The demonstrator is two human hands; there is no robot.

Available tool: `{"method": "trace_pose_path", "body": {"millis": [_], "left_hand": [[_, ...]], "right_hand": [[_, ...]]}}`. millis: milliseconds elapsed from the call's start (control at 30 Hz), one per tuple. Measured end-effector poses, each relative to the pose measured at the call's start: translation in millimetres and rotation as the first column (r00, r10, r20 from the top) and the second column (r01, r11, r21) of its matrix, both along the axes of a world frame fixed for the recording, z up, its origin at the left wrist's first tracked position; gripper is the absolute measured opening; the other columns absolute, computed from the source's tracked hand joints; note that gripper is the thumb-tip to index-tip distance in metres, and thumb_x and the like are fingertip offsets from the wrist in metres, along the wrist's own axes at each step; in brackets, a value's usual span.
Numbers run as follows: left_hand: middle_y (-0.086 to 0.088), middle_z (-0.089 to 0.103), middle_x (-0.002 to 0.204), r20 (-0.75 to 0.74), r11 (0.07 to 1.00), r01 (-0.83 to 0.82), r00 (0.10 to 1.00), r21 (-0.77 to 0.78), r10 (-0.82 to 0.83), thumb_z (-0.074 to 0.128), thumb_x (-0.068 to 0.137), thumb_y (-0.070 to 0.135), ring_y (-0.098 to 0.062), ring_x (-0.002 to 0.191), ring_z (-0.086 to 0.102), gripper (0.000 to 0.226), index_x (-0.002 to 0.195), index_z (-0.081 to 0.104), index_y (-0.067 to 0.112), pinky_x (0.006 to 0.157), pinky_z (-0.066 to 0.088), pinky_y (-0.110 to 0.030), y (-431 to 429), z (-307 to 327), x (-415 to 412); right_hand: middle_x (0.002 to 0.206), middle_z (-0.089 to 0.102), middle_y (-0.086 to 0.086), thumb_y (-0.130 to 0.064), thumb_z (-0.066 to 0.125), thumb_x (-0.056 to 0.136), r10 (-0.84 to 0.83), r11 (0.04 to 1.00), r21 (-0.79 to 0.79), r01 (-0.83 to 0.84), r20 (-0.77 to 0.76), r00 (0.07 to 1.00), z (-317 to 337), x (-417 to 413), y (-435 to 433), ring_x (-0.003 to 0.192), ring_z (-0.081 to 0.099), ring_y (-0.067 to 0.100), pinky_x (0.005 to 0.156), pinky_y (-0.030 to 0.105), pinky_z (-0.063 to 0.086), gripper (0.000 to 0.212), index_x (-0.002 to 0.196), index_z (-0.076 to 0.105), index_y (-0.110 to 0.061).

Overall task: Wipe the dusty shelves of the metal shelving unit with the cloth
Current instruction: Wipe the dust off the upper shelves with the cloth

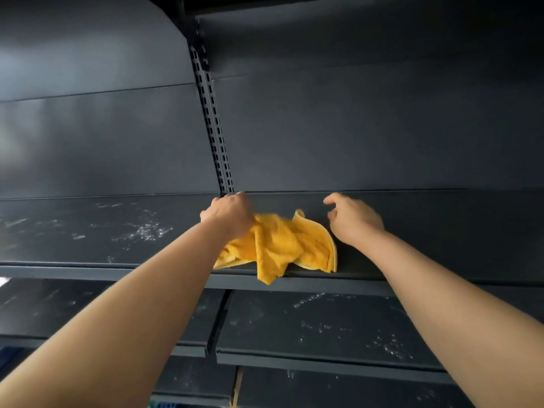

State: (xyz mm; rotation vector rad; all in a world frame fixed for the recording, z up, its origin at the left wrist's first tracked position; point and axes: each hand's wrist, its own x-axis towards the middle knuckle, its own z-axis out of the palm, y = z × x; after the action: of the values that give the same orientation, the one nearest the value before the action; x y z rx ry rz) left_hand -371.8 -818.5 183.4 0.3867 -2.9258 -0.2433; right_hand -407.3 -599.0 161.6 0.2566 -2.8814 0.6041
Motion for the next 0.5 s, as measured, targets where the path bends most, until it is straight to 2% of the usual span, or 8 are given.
{"method": "trace_pose_path", "body": {"millis": [67, 133, 167, 233, 300, 367, 433, 500], "left_hand": [[0.004, 0.045, 0.143, -0.018, 0.976, 0.205, 0.978, -0.080, -0.207, 0.051, 0.093, 0.029, -0.025, 0.132, 0.038, 0.042, 0.135, 0.047, 0.034, 0.103, 0.040, -0.048, 0, -15, 3], [0.011, 0.039, 0.149, 0.010, 0.879, 0.466, 0.884, -0.100, -0.467, 0.047, 0.098, 0.028, -0.018, 0.139, 0.031, 0.043, 0.140, 0.044, 0.040, 0.111, 0.033, -0.042, 3, -28, 7], [0.012, 0.038, 0.150, 0.048, 0.837, 0.544, 0.839, -0.067, -0.542, 0.042, 0.100, 0.029, -0.014, 0.140, 0.032, 0.043, 0.141, 0.042, 0.041, 0.112, 0.032, -0.038, 6, -36, 8], [0.012, 0.035, 0.152, 0.112, 0.811, 0.579, 0.803, 0.080, -0.585, 0.033, 0.104, 0.031, -0.013, 0.141, 0.031, 0.042, 0.145, 0.035, 0.043, 0.116, 0.028, -0.036, 14, -53, 5], [0.012, 0.029, 0.156, 0.146, 0.827, 0.535, 0.817, 0.171, -0.558, 0.026, 0.105, 0.036, -0.012, 0.145, 0.024, 0.043, 0.146, 0.027, 0.047, 0.119, 0.020, -0.036, 30, -60, 0], [0.010, 0.026, 0.157, 0.127, 0.821, 0.496, 0.829, 0.282, -0.545, 0.024, 0.104, 0.043, -0.013, 0.146, 0.021, 0.043, 0.146, 0.023, 0.051, 0.120, 0.015, -0.038, 53, -58, -5], [0.010, 0.023, 0.159, 0.085, 0.770, 0.500, 0.815, 0.395, -0.573, 0.024, 0.100, 0.055, -0.014, 0.147, 0.015, 0.047, 0.146, 0.023, 0.053, 0.121, 0.006, -0.044, 81, -54, -9], [0.015, 0.017, 0.160, 0.143, 0.759, 0.572, 0.761, 0.311, -0.633, 0.026, 0.092, 0.069, -0.015, 0.149, 0.003, 0.054, 0.144, 0.026, 0.055, 0.120, -0.006, -0.048, 105, -55, -16]], "right_hand": [[0.123, 0.061, -0.002, -0.025, 0.043, 0.099, 0.013, 0.997, 0.070, -0.015, 0.025, 1.000, -6, 2, 3, 0.105, 0.060, 0.021, 0.069, 0.030, 0.047, 0.031, 0.128, 0.053, -0.034], [0.125, 0.061, -0.002, -0.022, 0.045, 0.098, 0.016, 0.992, 0.121, -0.021, 0.037, 0.999, -11, 4, 10, 0.107, 0.059, 0.021, 0.073, 0.032, 0.049, 0.033, 0.127, 0.054, -0.034], [0.127, 0.060, -0.001, -0.020, 0.046, 0.098, 0.012, 0.989, 0.149, -0.018, 0.037, 0.999, -12, 5, 15, 0.111, 0.057, 0.021, 0.076, 0.033, 0.049, 0.034, 0.128, 0.054, -0.034], [0.131, 0.057, 0.000, -0.016, 0.046, 0.097, -0.007, 0.980, 0.198, 0.002, 0.024, 1.000, -14, 5, 27, 0.118, 0.053, 0.022, 0.083, 0.036, 0.048, 0.038, 0.132, 0.051, -0.032], [0.132, 0.056, 0.001, -0.012, 0.046, 0.096, -0.039, 0.971, 0.239, 0.032, 0.023, 0.999, -14, 2, 42, 0.119, 0.051, 0.023, 0.085, 0.037, 0.047, 0.042, 0.134, 0.050, -0.031], [0.131, 0.056, 0.001, -0.011, 0.048, 0.095, -0.088, 0.957, 0.281, 0.067, 0.063, 0.994, -13, -1, 57, 0.116, 0.054, 0.023, 0.083, 0.036, 0.048, 0.045, 0.135, 0.048, -0.031], [0.130, 0.056, 0.002, -0.011, 0.049, 0.094, -0.132, 0.943, 0.319, 0.090, 0.112, 0.985, -14, -4, 71, 0.113, 0.056, 0.024, 0.080, 0.035, 0.048, 0.047, 0.135, 0.048, -0.032], [0.128, 0.057, 0.001, -0.014, 0.048, 0.095, -0.158, 0.943, 0.316, 0.105, 0.146, 0.977, -14, -7, 85, 0.110, 0.057, 0.023, 0.073, 0.031, 0.047, 0.043, 0.134, 0.050, -0.034]]}}
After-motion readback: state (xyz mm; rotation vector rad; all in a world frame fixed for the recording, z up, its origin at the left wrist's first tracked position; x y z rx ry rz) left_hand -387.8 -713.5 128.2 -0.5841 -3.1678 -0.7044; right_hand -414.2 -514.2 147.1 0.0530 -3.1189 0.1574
